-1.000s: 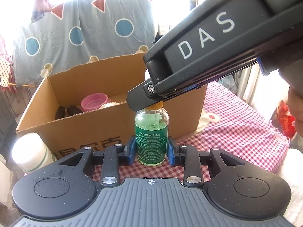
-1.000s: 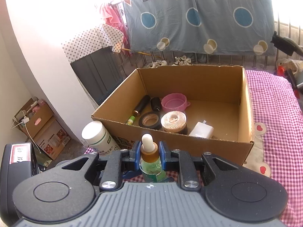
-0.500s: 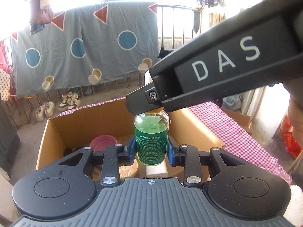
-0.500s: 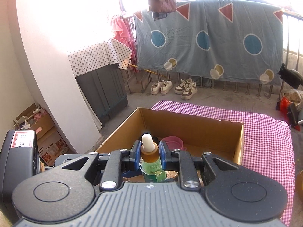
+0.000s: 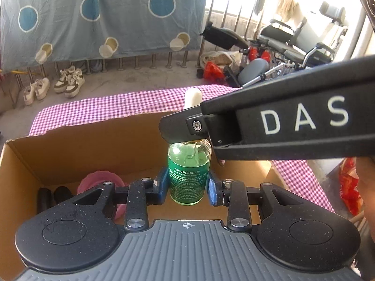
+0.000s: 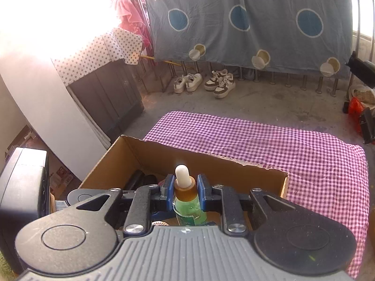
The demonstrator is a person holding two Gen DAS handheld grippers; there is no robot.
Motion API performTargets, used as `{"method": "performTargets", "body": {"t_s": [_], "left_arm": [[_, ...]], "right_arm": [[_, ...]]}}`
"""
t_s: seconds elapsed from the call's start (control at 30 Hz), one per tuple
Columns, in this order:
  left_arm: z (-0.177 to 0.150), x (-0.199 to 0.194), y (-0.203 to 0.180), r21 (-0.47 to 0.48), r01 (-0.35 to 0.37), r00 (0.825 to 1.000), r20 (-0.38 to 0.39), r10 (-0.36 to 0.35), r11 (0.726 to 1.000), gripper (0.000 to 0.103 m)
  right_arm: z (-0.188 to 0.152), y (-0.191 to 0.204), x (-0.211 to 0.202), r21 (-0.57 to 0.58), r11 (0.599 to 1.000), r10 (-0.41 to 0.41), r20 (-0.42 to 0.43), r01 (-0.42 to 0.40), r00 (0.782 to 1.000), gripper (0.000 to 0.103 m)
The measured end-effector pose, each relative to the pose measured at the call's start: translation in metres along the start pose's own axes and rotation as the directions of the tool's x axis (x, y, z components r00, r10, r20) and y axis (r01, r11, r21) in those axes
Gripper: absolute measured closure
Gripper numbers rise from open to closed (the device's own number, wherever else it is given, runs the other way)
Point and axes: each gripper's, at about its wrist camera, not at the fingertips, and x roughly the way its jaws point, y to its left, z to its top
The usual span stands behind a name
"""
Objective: Organize rigid objects
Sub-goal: 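Lift the green dropper bottle with the right gripper and carry it over the box, then lower the dropper bottle into the box and open the right gripper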
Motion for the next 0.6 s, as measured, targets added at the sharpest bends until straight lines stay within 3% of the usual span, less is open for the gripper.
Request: {"method": "performTargets", "body": {"t_s": [0.27, 0.37, 0.43, 0.6], "left_arm": [[0.011, 0.029, 0.022, -0.094, -0.001, 0.992, -0.128, -0.011, 0.996, 0.069], [0.009, 0.037, 0.027, -0.103, -0.042, 0.983, -0.183, 0.023, 0.994, 0.068], [0.008, 0.041, 0.031, -0.137, -0.040, 0.975, -0.223, 0.008, 0.990, 0.067], [0.008, 0.037, 0.039, -0.183, -0.030, 0.976, -0.219, -0.011, 0.983, 0.067]], "right_arm": [[0.004, -0.023, 0.041, 0.028, 0.999, 0.026, -0.061, -0.024, 0.998, 0.081], [0.003, -0.025, 0.050, 0.014, 1.000, 0.020, -0.077, -0.019, 0.997, 0.081], [0.001, -0.025, 0.054, 0.010, 1.000, 0.016, -0.086, -0.015, 0.996, 0.082], [0.001, -0.024, 0.058, -0.006, 1.000, 0.005, -0.086, -0.006, 0.996, 0.082]]}}
